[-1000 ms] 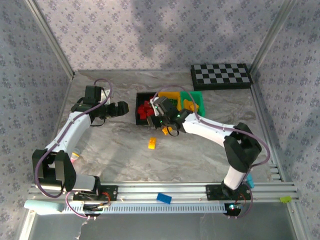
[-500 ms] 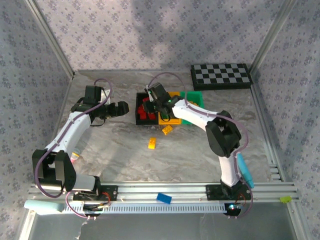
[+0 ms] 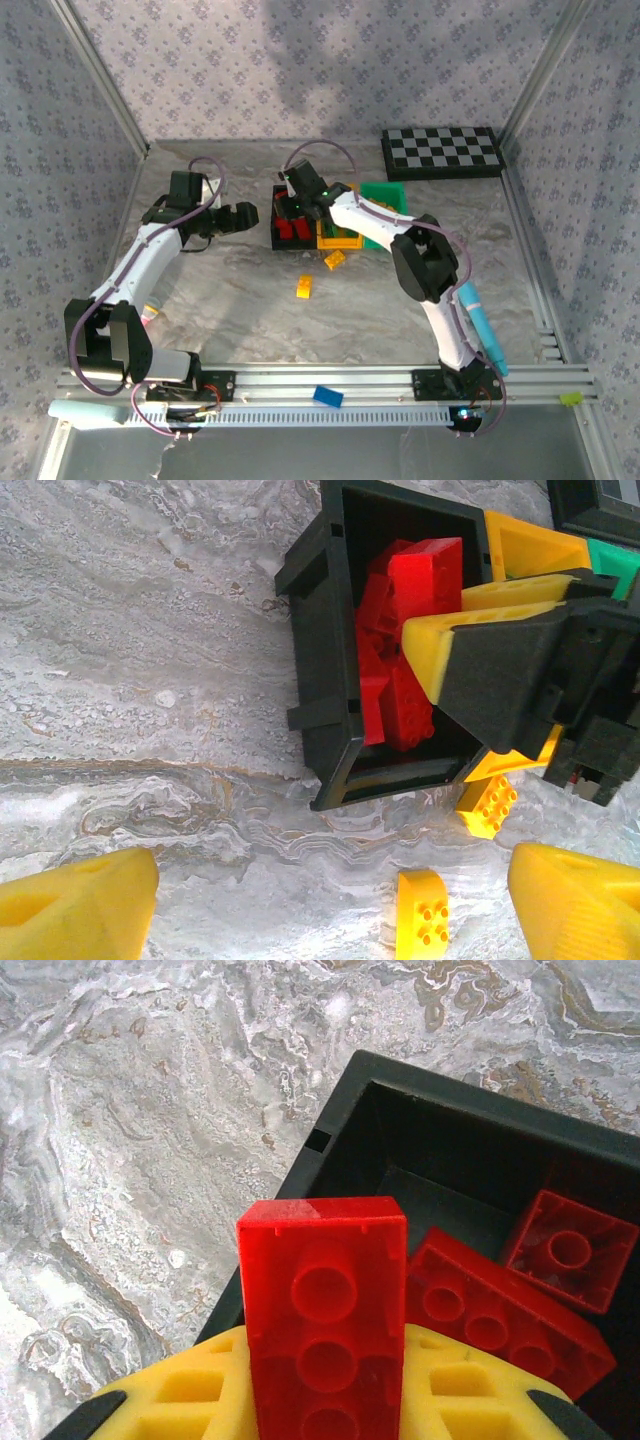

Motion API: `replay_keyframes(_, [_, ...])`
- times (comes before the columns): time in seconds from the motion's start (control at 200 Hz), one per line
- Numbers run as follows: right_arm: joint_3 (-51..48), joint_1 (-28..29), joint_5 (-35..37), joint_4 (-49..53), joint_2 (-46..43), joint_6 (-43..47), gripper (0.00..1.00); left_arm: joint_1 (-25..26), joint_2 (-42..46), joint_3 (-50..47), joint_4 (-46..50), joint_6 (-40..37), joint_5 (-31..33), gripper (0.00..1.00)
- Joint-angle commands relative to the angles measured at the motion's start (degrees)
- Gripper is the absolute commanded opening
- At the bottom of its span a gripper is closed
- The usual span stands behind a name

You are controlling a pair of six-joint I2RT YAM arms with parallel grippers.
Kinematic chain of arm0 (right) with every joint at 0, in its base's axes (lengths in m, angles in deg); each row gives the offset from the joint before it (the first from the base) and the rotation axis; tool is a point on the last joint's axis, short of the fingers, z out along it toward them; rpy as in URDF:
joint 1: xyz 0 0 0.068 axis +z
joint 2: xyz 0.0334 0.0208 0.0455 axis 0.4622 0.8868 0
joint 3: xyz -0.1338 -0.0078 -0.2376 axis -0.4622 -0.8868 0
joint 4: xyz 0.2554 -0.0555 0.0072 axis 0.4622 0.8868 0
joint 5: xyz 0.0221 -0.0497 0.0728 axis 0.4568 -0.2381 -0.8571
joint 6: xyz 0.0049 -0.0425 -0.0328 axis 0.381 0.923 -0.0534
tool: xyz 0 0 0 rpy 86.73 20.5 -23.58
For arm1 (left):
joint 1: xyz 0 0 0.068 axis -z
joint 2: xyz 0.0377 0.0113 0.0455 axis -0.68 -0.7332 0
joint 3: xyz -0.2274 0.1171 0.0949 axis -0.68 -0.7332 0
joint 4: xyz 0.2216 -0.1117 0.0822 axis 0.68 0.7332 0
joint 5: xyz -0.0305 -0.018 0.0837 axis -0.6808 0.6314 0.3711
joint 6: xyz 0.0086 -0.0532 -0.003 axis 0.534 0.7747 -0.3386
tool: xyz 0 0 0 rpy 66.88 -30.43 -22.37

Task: Sort the legos into containers by color
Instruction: Place the lego in the container.

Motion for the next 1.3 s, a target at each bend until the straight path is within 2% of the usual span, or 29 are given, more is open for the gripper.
replay_keyframes(0.0, [3.0, -0.7, -1.0, 1.7, 2.1, -1.8, 0.28, -0.5, -0.2, 0.6, -0.9, -0.4, -0.8, 0.9])
replay_keyframes(0.13, [4.6, -0.8, -1.9, 1.7, 3.3, -2.8, 0.3, -0.4, -0.3, 0.5, -0.7, -0.5, -0.7, 0.9])
replay_keyframes(0.26, [5.2, -0.8, -2.1, 1.7, 3.5, -3.0, 0.42, -0.4, -0.4, 0.5, -0.7, -0.5, -0.8, 0.9])
replay_keyframes(0.395, [4.2, -0.6, -1.9, 1.2, 2.2, -3.0, 0.48, -0.4, -0.5, 0.4, -0.6, -0.5, -0.7, 0.9])
replay_keyframes(0.685, [-2.8, -0.2, -1.4, -1.4, -4.2, -1.8, 0.49, -0.4, -0.9, 0.1, -0.7, -0.5, -0.7, 0.91])
replay_keyframes(1.015, [-19.4, 1.0, -0.3, -6.7, -16.3, 1.5, 0.5, -0.4, -0.6, -1.2, 0.3, 0.9, 0.2, 0.91])
replay_keyframes(1.294, [-30.4, 1.9, 3.5, -10.8, -23.2, 4.6, 0.5, -0.2, 4.1, -5.6, -2.5, 5.9, 0.6, 0.91])
